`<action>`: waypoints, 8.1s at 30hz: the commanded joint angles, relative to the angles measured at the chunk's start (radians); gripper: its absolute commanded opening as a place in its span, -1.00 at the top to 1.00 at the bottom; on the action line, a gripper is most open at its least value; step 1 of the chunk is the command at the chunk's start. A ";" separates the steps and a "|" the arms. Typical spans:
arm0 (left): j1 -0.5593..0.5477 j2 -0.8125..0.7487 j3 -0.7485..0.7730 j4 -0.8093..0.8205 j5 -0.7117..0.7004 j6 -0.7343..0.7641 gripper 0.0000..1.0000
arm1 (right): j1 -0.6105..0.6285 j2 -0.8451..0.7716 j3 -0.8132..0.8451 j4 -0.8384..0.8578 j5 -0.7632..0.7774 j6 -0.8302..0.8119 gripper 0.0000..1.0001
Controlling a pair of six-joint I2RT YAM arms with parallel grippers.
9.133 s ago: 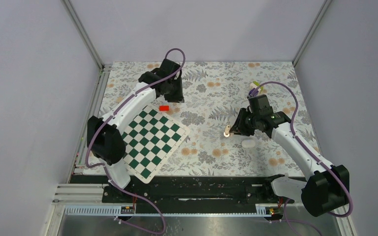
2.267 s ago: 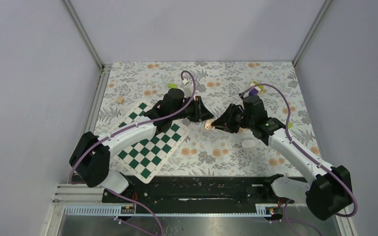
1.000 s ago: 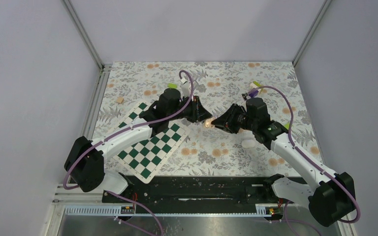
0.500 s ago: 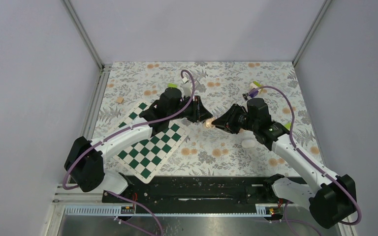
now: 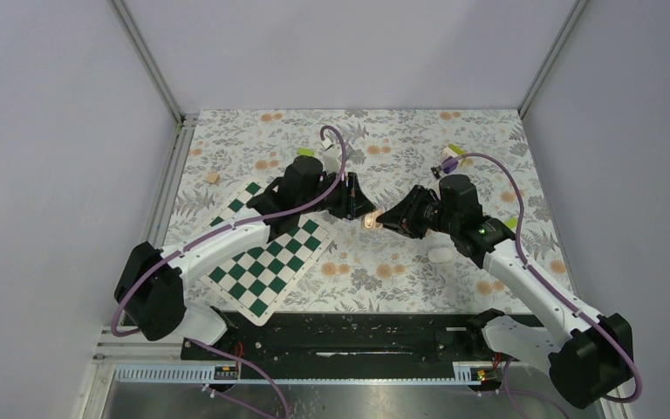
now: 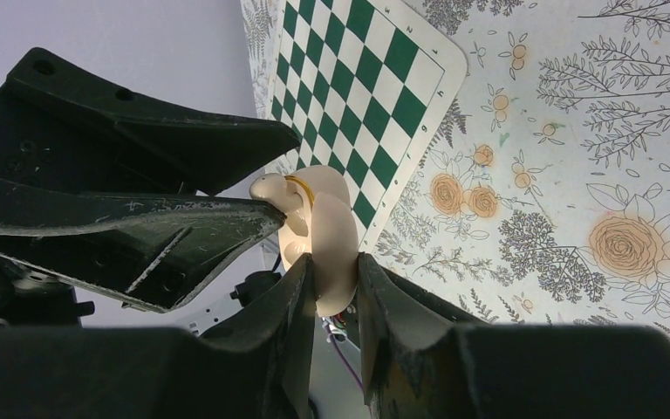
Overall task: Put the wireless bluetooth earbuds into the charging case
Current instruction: Insert the left earbud into the left side groove of the charging case.
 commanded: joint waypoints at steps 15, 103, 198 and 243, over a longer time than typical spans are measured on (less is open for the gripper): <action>0.003 -0.069 0.063 -0.128 0.004 0.031 -0.58 | -0.009 -0.025 0.063 0.026 0.017 -0.037 1.00; -0.042 0.107 0.410 -0.429 0.058 0.291 -0.07 | -0.009 0.023 0.142 -0.088 0.029 -0.112 1.00; -0.121 0.267 0.452 -0.461 0.052 0.235 0.30 | 0.079 0.285 0.475 -0.697 0.202 -0.452 1.00; 0.032 0.196 0.363 -0.364 0.550 0.209 -0.18 | 0.086 0.185 0.408 -0.641 0.029 -0.671 1.00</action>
